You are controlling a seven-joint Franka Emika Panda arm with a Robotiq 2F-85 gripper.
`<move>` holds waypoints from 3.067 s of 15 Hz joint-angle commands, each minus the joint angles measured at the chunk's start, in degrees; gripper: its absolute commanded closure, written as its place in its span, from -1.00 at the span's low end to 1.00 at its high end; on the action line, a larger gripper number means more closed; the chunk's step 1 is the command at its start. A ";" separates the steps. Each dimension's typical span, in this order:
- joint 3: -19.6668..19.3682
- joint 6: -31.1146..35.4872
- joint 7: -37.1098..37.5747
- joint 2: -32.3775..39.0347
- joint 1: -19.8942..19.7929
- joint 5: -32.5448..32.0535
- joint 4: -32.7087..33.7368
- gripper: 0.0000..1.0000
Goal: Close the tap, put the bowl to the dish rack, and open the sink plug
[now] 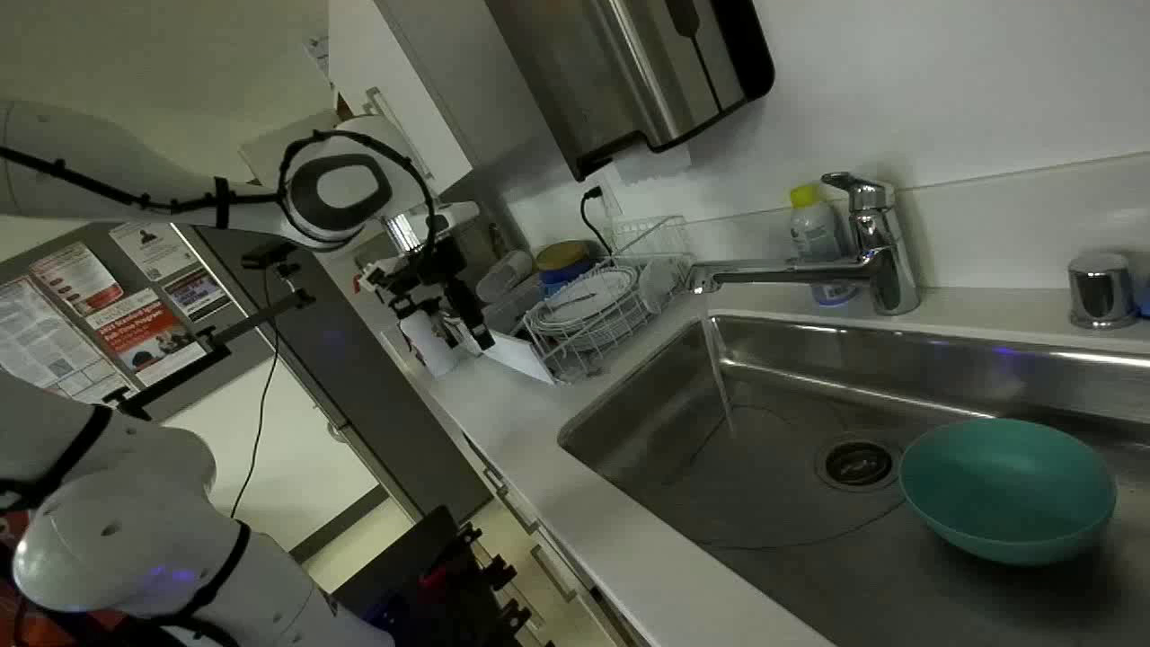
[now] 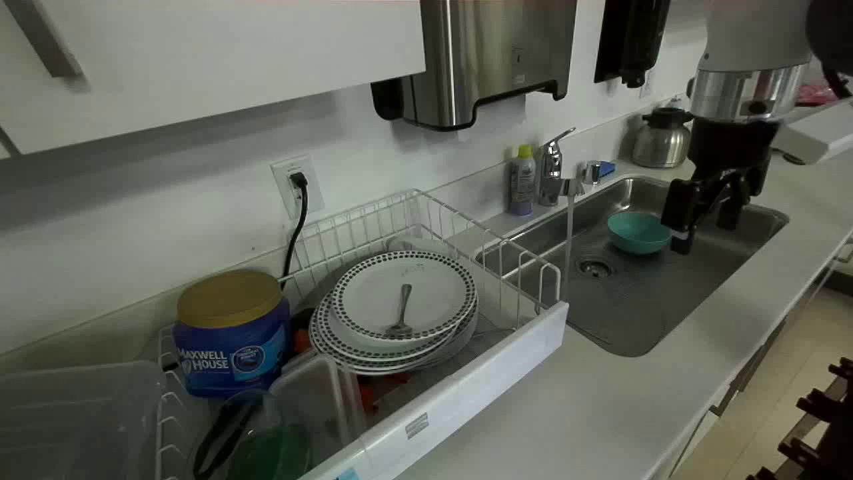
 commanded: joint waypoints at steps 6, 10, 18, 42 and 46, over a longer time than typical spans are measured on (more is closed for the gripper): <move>-0.70 -0.08 0.19 0.04 0.70 -0.27 0.06 -1.00; -2.06 1.69 3.48 0.58 -0.92 0.90 2.04 -1.00; -9.26 4.05 11.39 4.80 -7.05 4.13 13.32 -1.00; -15.46 14.73 0.65 19.40 -9.05 -4.25 30.15 -1.00; -15.44 14.73 0.65 19.04 -9.04 -4.26 30.08 -1.00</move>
